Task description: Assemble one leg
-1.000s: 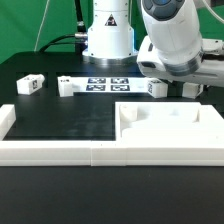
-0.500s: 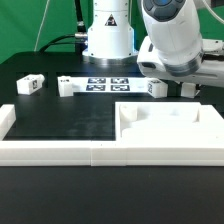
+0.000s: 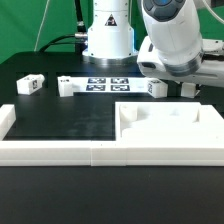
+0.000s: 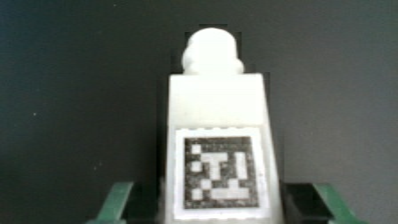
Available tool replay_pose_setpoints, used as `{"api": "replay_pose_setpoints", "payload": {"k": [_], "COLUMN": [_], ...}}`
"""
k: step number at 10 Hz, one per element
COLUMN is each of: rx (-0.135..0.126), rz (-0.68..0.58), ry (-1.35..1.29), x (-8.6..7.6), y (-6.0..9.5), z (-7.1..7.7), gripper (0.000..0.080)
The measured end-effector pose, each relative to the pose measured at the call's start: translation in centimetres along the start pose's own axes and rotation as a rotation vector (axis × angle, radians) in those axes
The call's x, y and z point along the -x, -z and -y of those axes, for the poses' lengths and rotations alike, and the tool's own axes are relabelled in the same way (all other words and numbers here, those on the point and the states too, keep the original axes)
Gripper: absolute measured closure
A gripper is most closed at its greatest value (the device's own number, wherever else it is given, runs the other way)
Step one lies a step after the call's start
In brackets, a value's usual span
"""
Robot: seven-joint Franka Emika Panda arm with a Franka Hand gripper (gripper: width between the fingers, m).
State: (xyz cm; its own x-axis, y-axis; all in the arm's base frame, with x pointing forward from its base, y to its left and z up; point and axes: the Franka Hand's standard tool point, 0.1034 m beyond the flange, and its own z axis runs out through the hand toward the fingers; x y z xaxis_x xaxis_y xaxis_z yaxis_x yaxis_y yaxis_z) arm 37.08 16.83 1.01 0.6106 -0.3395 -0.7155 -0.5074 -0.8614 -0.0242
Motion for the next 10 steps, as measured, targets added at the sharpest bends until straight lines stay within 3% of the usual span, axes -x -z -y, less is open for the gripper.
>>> {"api": "replay_pose_setpoints", "payload": {"k": [4,6,8,9,10], "rx": [0.0,0.0,-0.011,-0.016,-0.014], "rz": [0.0,0.029,-0.005,-0.017,-0.023], "ry": [0.0,0.005,0.014,0.017,0.015], "x": [0.0,1.8,2.6,2.7,2.6], "y": [0.1,2.7,4.7,5.3,5.0], "z": [0.0,-0.4,-0.3,-0.3,-0.3], "gripper": [0.0509,0.0509,0.0509,0.0508,0.0508]}}
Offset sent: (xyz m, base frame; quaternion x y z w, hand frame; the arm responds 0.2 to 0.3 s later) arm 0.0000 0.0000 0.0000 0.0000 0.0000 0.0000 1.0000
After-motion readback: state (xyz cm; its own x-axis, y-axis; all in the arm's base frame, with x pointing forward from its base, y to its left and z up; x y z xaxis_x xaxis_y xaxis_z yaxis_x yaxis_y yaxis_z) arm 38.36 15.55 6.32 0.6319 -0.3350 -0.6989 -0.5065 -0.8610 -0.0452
